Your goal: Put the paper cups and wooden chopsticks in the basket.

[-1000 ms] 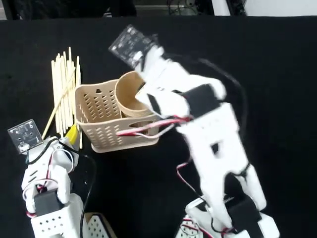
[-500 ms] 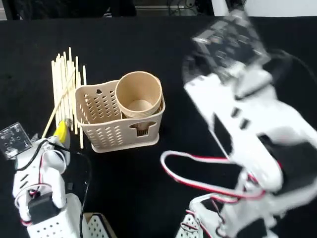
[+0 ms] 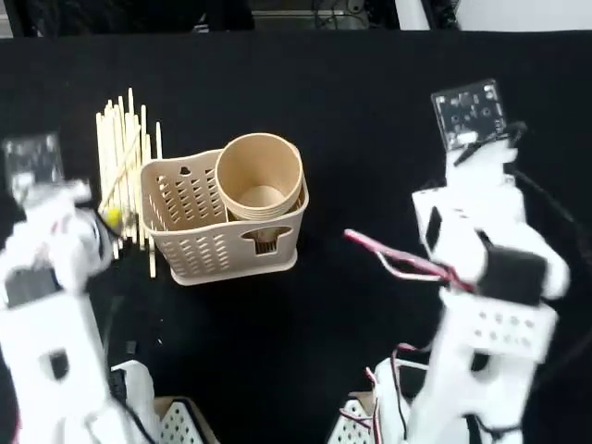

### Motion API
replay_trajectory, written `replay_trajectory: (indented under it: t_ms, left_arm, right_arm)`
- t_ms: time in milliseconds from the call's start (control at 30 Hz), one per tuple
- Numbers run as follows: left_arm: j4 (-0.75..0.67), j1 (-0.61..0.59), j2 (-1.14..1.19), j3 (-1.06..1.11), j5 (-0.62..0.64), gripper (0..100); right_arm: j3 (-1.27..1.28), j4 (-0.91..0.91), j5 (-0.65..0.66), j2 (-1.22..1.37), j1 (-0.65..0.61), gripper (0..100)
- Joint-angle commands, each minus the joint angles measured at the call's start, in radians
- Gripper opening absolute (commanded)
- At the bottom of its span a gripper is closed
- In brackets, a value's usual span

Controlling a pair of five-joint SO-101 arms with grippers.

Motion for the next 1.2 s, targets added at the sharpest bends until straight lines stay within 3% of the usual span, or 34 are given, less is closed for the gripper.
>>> replay_trajectory:
  t_ms: [0, 133, 300, 533, 733, 867, 1100, 1167]
  left_arm:
    - [0.043, 0.018, 0.48, -0.386, -0.078, 28]
    - [0.144, 0.015, 0.836, -0.722, -0.109, 28]
    - [0.275, 0.025, 1.258, -1.184, -0.115, 28]
    - [0.516, 0.028, 1.806, -1.919, -0.17, 28]
    - [0.68, 0.027, 2.213, -2.416, -0.267, 27]
    - [0.713, 0.018, 2.38, -2.548, -0.27, 26]
    - [0.732, 0.008, 2.383, -2.537, -0.267, 3]
    - [0.732, 0.012, 2.383, -2.537, -0.265, 4]
  right_arm:
    - [0.386, -0.299, 0.005, -0.018, 0.028, 1.2]
    - [0.595, -0.519, 0.003, -0.018, 0.028, 1.2]
    - [0.753, -0.689, -0.101, -0.018, 0.028, 1.2]
    - [0.846, -0.769, -0.12, -0.018, 0.028, 1.2]
    - [0.9, -0.839, -0.12, -0.019, 0.028, 1.3]
    - [0.901, -0.839, -0.12, -0.019, 0.028, 1.3]
    - [0.903, -0.841, -0.12, -0.019, 0.028, 1.3]
    - [0.903, -0.841, -0.12, -0.019, 0.028, 1.3]
